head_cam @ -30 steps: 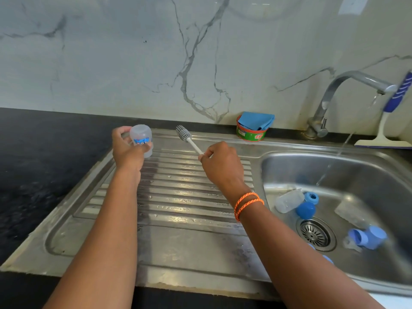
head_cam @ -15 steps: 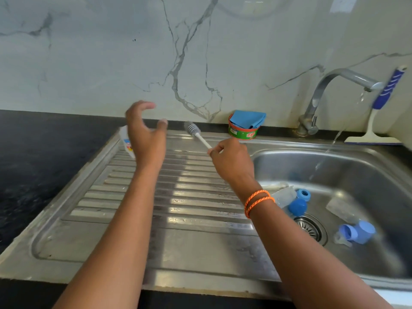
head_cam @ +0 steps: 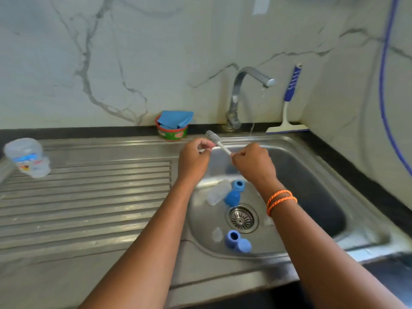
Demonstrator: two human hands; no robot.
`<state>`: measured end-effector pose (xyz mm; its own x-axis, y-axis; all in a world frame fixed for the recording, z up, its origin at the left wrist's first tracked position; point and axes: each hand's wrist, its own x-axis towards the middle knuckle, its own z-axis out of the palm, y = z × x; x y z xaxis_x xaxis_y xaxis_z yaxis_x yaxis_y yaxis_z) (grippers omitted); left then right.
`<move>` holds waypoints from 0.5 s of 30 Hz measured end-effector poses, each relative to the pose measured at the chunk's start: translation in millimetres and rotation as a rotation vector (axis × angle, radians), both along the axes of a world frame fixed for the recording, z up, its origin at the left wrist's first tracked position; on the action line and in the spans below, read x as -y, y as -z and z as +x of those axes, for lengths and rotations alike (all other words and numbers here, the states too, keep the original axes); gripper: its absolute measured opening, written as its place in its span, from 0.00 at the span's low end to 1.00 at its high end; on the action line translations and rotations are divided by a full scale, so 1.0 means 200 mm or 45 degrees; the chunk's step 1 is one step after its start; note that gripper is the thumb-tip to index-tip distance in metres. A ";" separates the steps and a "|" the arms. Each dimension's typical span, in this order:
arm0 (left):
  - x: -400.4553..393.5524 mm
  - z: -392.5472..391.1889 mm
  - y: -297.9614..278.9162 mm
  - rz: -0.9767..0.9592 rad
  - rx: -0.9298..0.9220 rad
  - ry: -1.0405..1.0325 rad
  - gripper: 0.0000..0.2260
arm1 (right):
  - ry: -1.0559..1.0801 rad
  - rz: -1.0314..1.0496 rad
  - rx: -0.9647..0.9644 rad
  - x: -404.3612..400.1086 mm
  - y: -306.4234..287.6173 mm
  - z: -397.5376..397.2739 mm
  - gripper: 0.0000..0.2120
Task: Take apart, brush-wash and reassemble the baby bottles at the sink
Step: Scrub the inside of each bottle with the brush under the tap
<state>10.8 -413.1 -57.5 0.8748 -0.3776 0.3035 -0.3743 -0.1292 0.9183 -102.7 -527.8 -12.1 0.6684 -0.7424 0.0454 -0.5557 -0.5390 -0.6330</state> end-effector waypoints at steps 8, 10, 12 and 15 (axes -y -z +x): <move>0.30 -0.04 0.24 0.692 -0.315 0.155 0.10 | 0.114 -0.048 -0.043 0.29 0.08 -0.22 0.14; 0.32 -0.06 0.30 0.974 -0.236 0.206 0.09 | 0.111 -0.072 -0.061 0.30 0.12 -0.24 0.14; 0.35 -0.08 0.35 1.232 -0.157 0.285 0.22 | 0.088 -0.084 -0.086 0.31 0.14 -0.23 0.14; 0.37 -0.08 0.38 1.452 -0.027 0.304 0.34 | 0.053 -0.126 -0.103 0.31 0.14 -0.20 0.15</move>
